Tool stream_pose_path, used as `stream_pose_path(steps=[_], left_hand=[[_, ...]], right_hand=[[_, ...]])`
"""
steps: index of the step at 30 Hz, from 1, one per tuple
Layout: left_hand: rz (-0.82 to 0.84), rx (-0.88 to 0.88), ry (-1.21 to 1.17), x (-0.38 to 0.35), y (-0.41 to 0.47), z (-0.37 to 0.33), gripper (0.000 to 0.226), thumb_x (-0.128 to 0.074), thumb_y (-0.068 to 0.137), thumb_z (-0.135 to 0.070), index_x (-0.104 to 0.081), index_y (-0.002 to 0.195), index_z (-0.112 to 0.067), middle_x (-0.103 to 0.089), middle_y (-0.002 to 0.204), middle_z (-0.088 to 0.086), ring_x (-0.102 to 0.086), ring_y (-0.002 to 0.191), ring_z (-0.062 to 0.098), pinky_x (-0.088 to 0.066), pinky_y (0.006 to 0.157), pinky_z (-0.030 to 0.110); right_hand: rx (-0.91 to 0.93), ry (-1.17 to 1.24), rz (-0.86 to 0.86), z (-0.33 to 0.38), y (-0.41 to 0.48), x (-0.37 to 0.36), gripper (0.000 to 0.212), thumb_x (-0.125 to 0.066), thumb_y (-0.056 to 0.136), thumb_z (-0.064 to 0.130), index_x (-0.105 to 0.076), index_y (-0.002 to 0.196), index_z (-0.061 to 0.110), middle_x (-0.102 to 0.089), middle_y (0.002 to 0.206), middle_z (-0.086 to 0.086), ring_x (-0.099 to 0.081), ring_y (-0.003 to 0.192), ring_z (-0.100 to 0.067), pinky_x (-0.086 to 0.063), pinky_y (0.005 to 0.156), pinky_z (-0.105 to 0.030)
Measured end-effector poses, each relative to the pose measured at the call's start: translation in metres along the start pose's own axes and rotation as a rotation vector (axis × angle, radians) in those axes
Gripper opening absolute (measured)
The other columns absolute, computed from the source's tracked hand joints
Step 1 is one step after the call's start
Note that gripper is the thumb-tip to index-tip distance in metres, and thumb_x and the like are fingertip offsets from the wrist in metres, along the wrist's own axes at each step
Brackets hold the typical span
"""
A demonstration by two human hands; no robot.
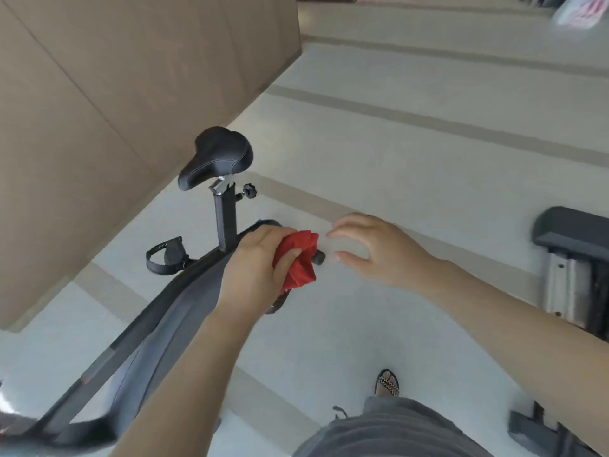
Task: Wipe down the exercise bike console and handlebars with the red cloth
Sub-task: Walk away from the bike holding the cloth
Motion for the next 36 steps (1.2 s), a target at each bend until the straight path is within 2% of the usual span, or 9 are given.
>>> stream_pose_path(steps=[7, 10, 12, 19, 21, 23, 25, 28, 36], left_hand=[[0.073, -0.147, -0.101, -0.094, 0.132, -0.122, 0.026, -0.058, 0.091, -0.028, -0.062, 0.116, -0.021, -0.062, 0.112, -0.004, -0.055, 0.102, 0.018, -0.042, 0.083, 0.026], [0.095, -0.164, -0.109, -0.120, 0.180, -0.153, 0.025, -0.057, 0.091, -0.028, -0.062, 0.115, -0.022, -0.062, 0.111, -0.004, -0.055, 0.102, 0.018, -0.045, 0.083, 0.029], [0.105, -0.175, -0.107, -0.133, 0.212, -0.162, 0.025, -0.057, 0.091, -0.028, -0.062, 0.115, -0.022, -0.062, 0.111, -0.003, -0.055, 0.101, 0.020, -0.047, 0.082, 0.033], [0.071, -0.140, -0.164, -0.159, 0.324, -0.164, 0.026, -0.057, 0.091, -0.027, -0.062, 0.116, -0.022, -0.062, 0.110, -0.005, -0.055, 0.100, 0.017, -0.041, 0.082, 0.024], [0.058, -0.127, -0.209, -0.168, 0.366, -0.165, 0.025, -0.057, 0.091, -0.026, -0.062, 0.115, -0.021, -0.062, 0.108, -0.004, -0.056, 0.099, 0.017, -0.042, 0.082, 0.026], [0.049, -0.129, -0.238, -0.178, 0.413, -0.168, 0.025, -0.058, 0.090, -0.025, -0.062, 0.114, -0.020, -0.062, 0.107, -0.004, -0.056, 0.098, 0.017, -0.042, 0.083, 0.027], [0.067, -0.148, -0.236, -0.191, 0.466, -0.174, 0.024, -0.057, 0.090, -0.025, -0.062, 0.114, -0.020, -0.062, 0.107, -0.003, -0.056, 0.098, 0.018, -0.041, 0.082, 0.026], [0.116, -0.189, -0.214, -0.210, 0.544, -0.186, 0.024, -0.057, 0.091, -0.026, -0.063, 0.114, -0.021, -0.062, 0.108, -0.005, -0.056, 0.099, 0.016, -0.041, 0.083, 0.025], [0.269, -0.333, -0.194, -0.277, 0.704, -0.231, 0.022, -0.056, 0.092, -0.027, -0.062, 0.113, -0.025, -0.062, 0.109, -0.008, -0.055, 0.099, 0.015, -0.042, 0.084, 0.025]], right_hand=[[-0.232, -0.024, -0.068, -0.142, -0.029, 0.101, 0.032, -0.058, 0.087, 0.032, -0.062, 0.115, 0.017, -0.058, 0.115, 0.003, -0.055, 0.105, -0.012, -0.039, 0.092, -0.020], [-0.292, -0.031, -0.089, -0.189, -0.028, 0.134, 0.034, -0.058, 0.085, 0.034, -0.061, 0.114, 0.017, -0.058, 0.115, 0.002, -0.055, 0.106, -0.013, -0.041, 0.092, -0.024], [-0.319, -0.021, -0.097, -0.218, -0.020, 0.151, 0.038, -0.055, 0.084, 0.039, -0.061, 0.115, 0.017, -0.058, 0.117, 0.004, -0.054, 0.108, -0.011, -0.042, 0.094, -0.026], [-0.331, 0.044, -0.154, -0.303, 0.049, 0.189, 0.030, -0.061, 0.087, 0.034, -0.062, 0.113, 0.019, -0.059, 0.116, 0.006, -0.054, 0.108, -0.007, -0.042, 0.095, -0.027], [-0.353, 0.070, -0.175, -0.332, 0.077, 0.203, 0.030, -0.062, 0.087, 0.035, -0.063, 0.113, 0.020, -0.059, 0.116, 0.007, -0.054, 0.108, -0.004, -0.040, 0.095, -0.021], [-0.380, 0.082, -0.206, -0.363, 0.108, 0.223, 0.030, -0.062, 0.087, 0.035, -0.063, 0.113, 0.021, -0.058, 0.115, 0.009, -0.051, 0.104, 0.003, -0.035, 0.089, -0.007], [-0.416, 0.083, -0.243, -0.395, 0.136, 0.249, 0.029, -0.062, 0.087, 0.033, -0.063, 0.113, 0.020, -0.057, 0.112, 0.013, -0.047, 0.100, 0.010, -0.030, 0.083, 0.000], [-0.483, 0.104, -0.281, -0.444, 0.171, 0.285, 0.028, -0.059, 0.089, 0.035, -0.063, 0.113, 0.021, -0.055, 0.108, 0.017, -0.044, 0.095, 0.020, -0.030, 0.081, 0.001], [-0.633, 0.096, -0.355, -0.573, 0.229, 0.352, 0.032, -0.057, 0.088, 0.041, -0.060, 0.116, 0.027, -0.055, 0.111, 0.020, -0.046, 0.096, 0.016, -0.031, 0.080, 0.001]])
Point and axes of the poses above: each hand's wrist, its own y-axis towards the middle knuckle, its own x-axis out of the back of the hand, z = x × y, the point moved 10 cm from there along y, towards the middle knuckle
